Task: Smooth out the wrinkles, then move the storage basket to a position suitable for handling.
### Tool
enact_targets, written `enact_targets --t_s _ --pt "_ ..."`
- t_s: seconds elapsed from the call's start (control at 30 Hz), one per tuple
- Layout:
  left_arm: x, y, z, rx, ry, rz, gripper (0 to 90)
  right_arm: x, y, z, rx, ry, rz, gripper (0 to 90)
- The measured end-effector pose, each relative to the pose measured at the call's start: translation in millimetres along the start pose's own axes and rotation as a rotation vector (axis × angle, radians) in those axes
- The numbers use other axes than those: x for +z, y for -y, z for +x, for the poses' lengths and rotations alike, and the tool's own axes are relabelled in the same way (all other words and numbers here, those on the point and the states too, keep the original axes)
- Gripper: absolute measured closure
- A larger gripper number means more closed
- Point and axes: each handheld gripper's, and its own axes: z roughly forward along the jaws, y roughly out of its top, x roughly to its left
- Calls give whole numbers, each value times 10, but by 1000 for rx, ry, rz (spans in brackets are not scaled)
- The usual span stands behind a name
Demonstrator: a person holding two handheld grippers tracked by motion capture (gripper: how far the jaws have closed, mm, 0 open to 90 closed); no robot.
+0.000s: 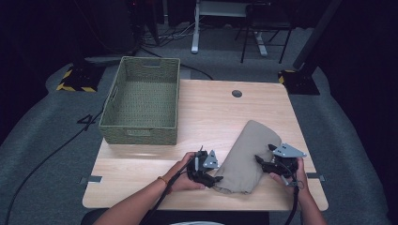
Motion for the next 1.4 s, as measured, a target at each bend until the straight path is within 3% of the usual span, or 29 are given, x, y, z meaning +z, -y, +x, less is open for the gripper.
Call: enact_targets --t_s 0.03,0.13,0.23,0.33,0.37,0.4,0.5,0.63,0.67,0.73,0.8,0.83,0.9,1.1,1.4 --pt "30 -14 -27 5 13 -1 366 -36 7 -4 17 36 5 302" --pt "144 -73 -142 33 39 1 375 -74 72 -70 95 51 36 290" --pt "271 -153 -272 35 74 -11 369 -53 104 -132 119 81 52 287" --pt "335 -222 -349 48 93 -17 351 -37 85 -149 107 104 64 294" --pt "385 -273 -403 67 106 -27 329 -3 61 -163 83 146 86 295" --pt "394 -290 -422 77 111 -25 315 3 53 -165 82 154 86 302" --pt "295 -270 -441 98 108 -26 246 -23 19 -163 84 166 81 290" --pt "27 -117 -344 64 109 -51 192 -117 -24 -89 90 91 13 283" --pt "27 -117 -344 64 109 -51 171 -127 -30 -67 97 51 1 278" --pt "-212 21 -243 40 84 -79 169 -129 -41 -23 95 7 -5 270" --pt "-366 113 -164 7 51 -100 169 -110 -45 20 85 -58 0 264" --pt "-437 152 -118 -4 30 -111 168 -94 -45 40 79 -67 13 263" --pt "-576 219 -35 -24 -2 -124 169 -61 -46 67 57 -60 24 261" --pt "-955 361 122 -46 -136 -161 169 44 6 57 61 -62 67 233" --pt "-1459 519 329 -71 -241 -207 168 60 23 15 74 -90 66 232"
